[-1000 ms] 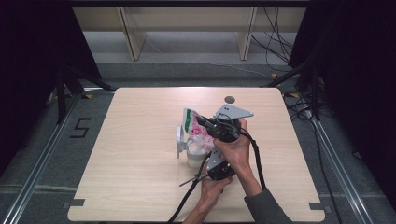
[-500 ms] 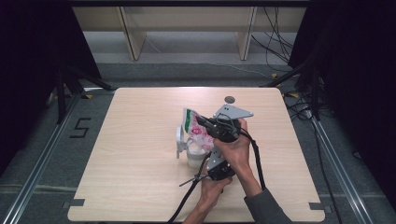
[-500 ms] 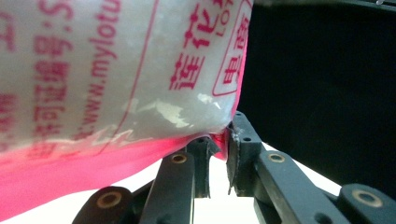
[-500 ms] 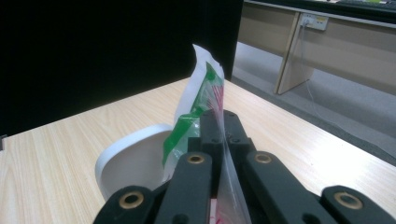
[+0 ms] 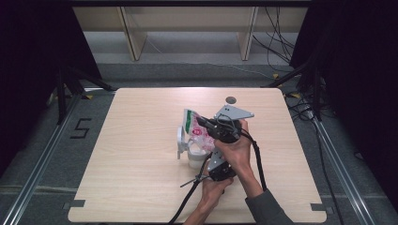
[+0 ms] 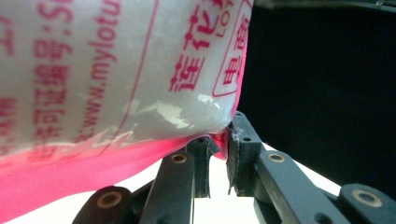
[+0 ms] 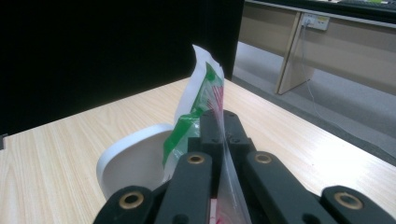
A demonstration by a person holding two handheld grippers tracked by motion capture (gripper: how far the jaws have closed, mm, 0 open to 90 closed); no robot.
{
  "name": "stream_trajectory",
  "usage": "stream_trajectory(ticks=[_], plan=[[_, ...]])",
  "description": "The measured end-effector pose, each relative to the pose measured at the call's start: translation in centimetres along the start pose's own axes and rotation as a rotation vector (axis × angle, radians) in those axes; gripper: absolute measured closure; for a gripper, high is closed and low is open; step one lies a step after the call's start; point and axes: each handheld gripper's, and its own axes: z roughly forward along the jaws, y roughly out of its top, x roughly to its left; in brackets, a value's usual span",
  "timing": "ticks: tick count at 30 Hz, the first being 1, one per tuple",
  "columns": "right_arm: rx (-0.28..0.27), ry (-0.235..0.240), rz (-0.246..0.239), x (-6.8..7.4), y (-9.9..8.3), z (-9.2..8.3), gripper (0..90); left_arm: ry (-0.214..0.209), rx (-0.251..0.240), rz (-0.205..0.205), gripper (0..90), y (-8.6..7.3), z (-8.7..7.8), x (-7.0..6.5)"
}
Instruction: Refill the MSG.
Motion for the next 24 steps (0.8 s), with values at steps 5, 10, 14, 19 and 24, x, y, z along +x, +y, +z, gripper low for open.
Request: stream_trajectory(ticks=[5, 10, 14, 19, 24], plan=[[0.013, -0.005, 0.002, 0.11, -0.03, 0.03, 90.0, 0.008, 0.007, 0.001, 80.2, -0.03, 0.01, 0.03], [0.009, -0.003, 0.004, 0.16, -0.01, 0.06, 90.0, -0.010, -0.015, -0.003, 80.3, -0.12, 0.14, 0.17], [0.015, -0.009, 0.008, 0.18, 0.01, 0.00, 90.0, 0.009, -0.001, -0.001, 80.3, -0.06, 0.00, 0.07], [-0.006, -0.021, -0.020, 0.19, 0.10, 0.08, 90.0, 0.005, -0.001, 0.001, 80.3, -0.01, -0.06, 0.12], [0.002, 0.000, -0.015, 0.28, 0.11, 0.15, 90.0, 0.005, -0.002, 0.000, 80.3, 0.01, -0.06, 0.14]])
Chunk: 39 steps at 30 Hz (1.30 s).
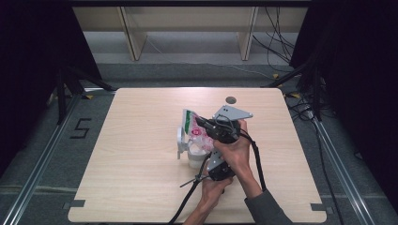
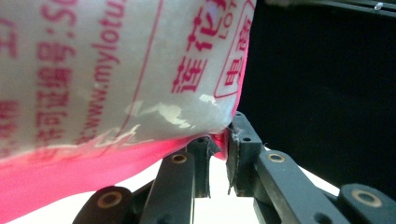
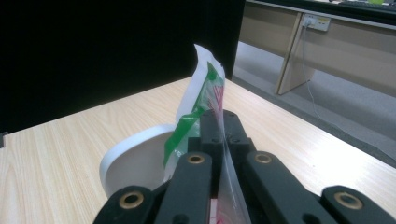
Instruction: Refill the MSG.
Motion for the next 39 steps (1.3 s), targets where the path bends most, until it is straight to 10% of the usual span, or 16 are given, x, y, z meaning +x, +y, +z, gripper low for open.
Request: stream_trajectory(ticks=[8, 12, 14, 16, 18, 39], plan=[[0.008, -0.010, -0.023, 0.03, 0.10, -0.09, 90.0, -0.002, -0.046, -0.047, 80.3, 0.00, 0.28, -0.27], [0.015, -0.013, 0.007, 0.13, 0.05, -0.15, 90.0, -0.003, -0.010, -0.004, 80.4, 0.02, 0.11, 0.05], [0.009, -0.011, -0.019, 0.05, 0.09, -0.07, 90.0, -0.008, -0.076, -0.067, 80.4, -0.07, 0.53, -0.27], [0.011, -0.011, -0.020, -0.03, 0.08, -0.08, 90.0, -0.004, -0.012, -0.006, 80.3, -0.01, 0.19, 0.10], [0.014, -0.015, 0.015, 0.14, 0.02, -0.12, 90.0, -0.007, -0.055, -0.053, 80.4, -0.03, 0.41, -0.19], [0.001, -0.002, -0.006, -0.29, -0.21, 0.24, 90.0, -0.009, -0.037, -0.044, 80.4, -0.08, 0.39, -0.21]])
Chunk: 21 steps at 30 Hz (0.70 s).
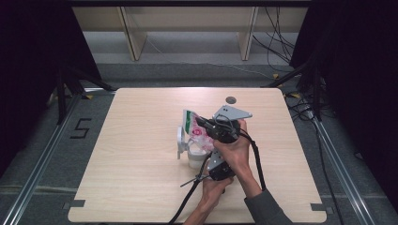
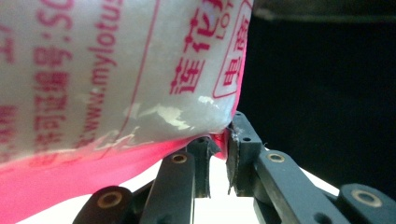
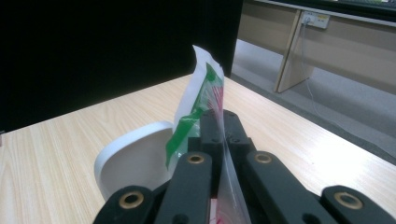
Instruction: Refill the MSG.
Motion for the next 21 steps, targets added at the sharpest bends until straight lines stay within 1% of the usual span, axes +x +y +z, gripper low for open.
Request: stream_trajectory(ticks=[1, 2, 3, 4, 5, 6, 7, 8, 9, 10, 11, 12, 13, 14, 16, 17, 18, 19, 20, 21], plan=[[0.009, 0.002, 0.034, 0.22, -0.03, -0.09, 90.0, -0.005, -0.006, -0.001, 80.4, 0.00, 0.02, 0.01], [0.014, -0.016, 0.025, 0.26, 0.05, -0.22, 90.0, -0.004, -0.008, 0.001, 80.4, 0.03, -0.01, 0.02], [0.005, -0.009, 0.012, 0.23, 0.10, -0.19, 90.0, -0.002, -0.022, -0.007, 80.5, 0.02, 0.04, -0.01], [0.015, -0.013, 0.019, 0.32, 0.18, -0.32, 90.0, 0.002, -0.014, -0.008, 80.5, 0.08, -0.05, -0.05], [0.008, -0.012, -0.001, 0.24, 0.19, -0.29, 90.0, 0.007, -0.003, -0.002, 80.5, 0.13, -0.11, -0.04], [0.003, -0.021, -0.020, 0.09, 0.19, -0.23, 90.0, 0.002, -0.003, 0.001, 80.5, 0.10, -0.05, 0.00], [0.019, -0.014, 0.021, 0.39, 0.10, -0.24, 90.0, -0.005, -0.006, 0.001, 80.4, 0.04, 0.03, 0.04], [0.018, -0.012, 0.010, 0.30, 0.05, -0.14, 90.0, -0.006, -0.008, -0.002, 80.4, -0.02, 0.05, 0.03], [0.014, -0.026, 0.002, 0.09, 0.00, -0.13, 90.0, -0.004, -0.003, -0.002, 80.4, -0.02, 0.03, 0.03], [0.011, -0.016, 0.011, 0.08, -0.03, -0.07, 90.0, -0.006, -0.005, -0.001, 80.4, 0.00, 0.03, 0.03], [0.006, -0.001, 0.028, 0.14, -0.01, -0.06, 90.0, -0.001, 0.036, 0.044, 80.4, 0.11, -0.23, 0.23], [0.007, -0.008, 0.023, 0.14, 0.03, -0.13, 90.0, 0.004, 0.030, 0.036, 80.4, 0.10, -0.20, 0.16], [-0.005, -0.021, -0.019, -0.04, 0.07, -0.11, 90.0, -0.002, 0.063, 0.075, 80.4, 0.15, -0.46, 0.44], [-0.009, -0.024, -0.016, -0.04, 0.06, -0.10, 90.0, -0.006, 0.061, 0.076, 80.4, 0.12, -0.42, 0.46], [0.005, -0.016, 0.003, 0.00, 0.03, -0.13, 90.0, -0.008, 0.064, 0.075, 80.4, 0.12, -0.42, 0.45], [0.002, -0.015, 0.004, -0.01, -0.01, -0.07, 90.0, 0.001, 0.012, 0.014, 80.4, 0.03, -0.06, 0.05], [0.011, -0.006, 0.031, 0.21, -0.04, -0.07, 90.0, -0.003, -0.009, -0.008, 80.5, 0.01, 0.05, -0.06], [0.012, -0.012, 0.021, 0.20, -0.04, -0.05, 90.0, -0.003, -0.008, -0.006, 80.4, 0.01, 0.04, -0.05], [0.010, -0.007, 0.025, 0.20, -0.04, -0.06, 90.0, 0.003, 0.002, 0.001, 80.4, 0.01, -0.04, -0.04], [0.015, -0.012, 0.018, 0.10, -0.01, -0.11, 90.0, -0.001, 0.037, 0.043, 80.4, 0.08, -0.23, 0.20]])
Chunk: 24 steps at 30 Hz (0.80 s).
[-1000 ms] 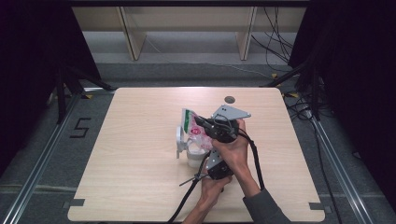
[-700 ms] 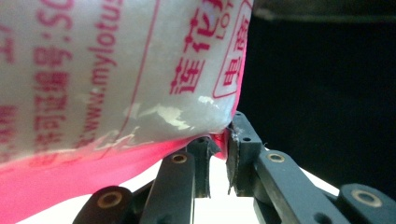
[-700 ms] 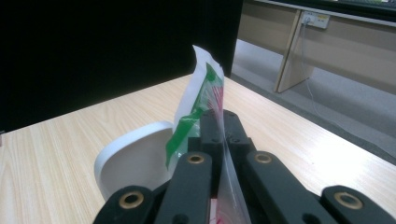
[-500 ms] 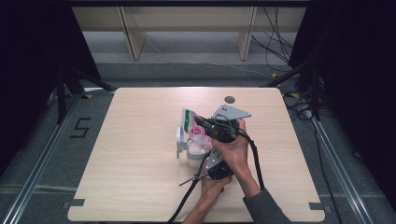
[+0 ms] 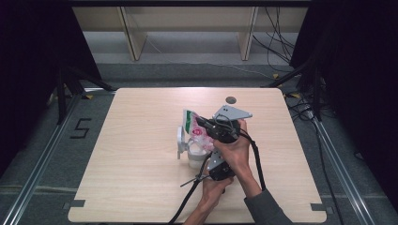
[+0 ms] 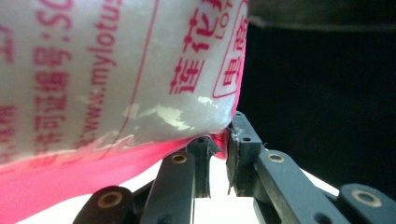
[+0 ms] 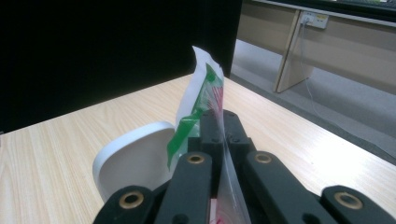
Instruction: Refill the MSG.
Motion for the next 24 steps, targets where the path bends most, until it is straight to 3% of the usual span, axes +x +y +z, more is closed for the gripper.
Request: stream_trajectory(ticks=[1, 2, 5, 6, 7, 10, 13, 14, 17, 24], plan=[[0.002, -0.003, -0.003, -0.02, -0.01, -0.01, 90.0, 0.000, -0.032, -0.038, 80.4, -0.01, 0.19, -0.27], [0.006, -0.006, 0.009, 0.09, -0.04, -0.02, 90.0, -0.002, -0.045, -0.052, 80.4, -0.03, 0.26, -0.35], [0.004, -0.004, -0.002, 0.04, -0.05, 0.03, 90.0, -0.002, -0.036, -0.041, 80.4, -0.04, 0.21, -0.26], [-0.005, -0.001, -0.016, -0.14, -0.03, 0.10, 90.0, 0.003, 0.025, 0.022, 80.4, 0.06, -0.19, 0.06], [-0.006, 0.003, 0.007, -0.05, -0.04, 0.02, 90.0, 0.000, 0.032, 0.033, 80.4, 0.06, -0.25, 0.14], [-0.012, -0.016, 0.007, -0.05, -0.06, -0.02, 90.0, -0.005, 0.022, 0.025, 80.4, -0.03, -0.15, 0.13], [-0.008, 0.002, -0.012, -0.23, -0.01, -0.05, 90.0, -0.006, 0.021, 0.028, 80.4, -0.02, -0.16, 0.14], [-0.009, 0.007, -0.013, -0.22, 0.01, -0.09, 90.0, -0.004, -0.005, -0.001, 80.4, -0.07, 0.03, -0.06], [-0.012, 0.011, 0.007, -0.18, -0.01, -0.08, 90.0, 0.001, 0.003, 0.002, 80.4, -0.06, -0.01, -0.04], [-0.016, 0.008, 0.005, -0.32, 0.01, -0.30, 90.0, 0.000, 0.008, 0.002, 80.3, -0.07, -0.02, -0.06]])
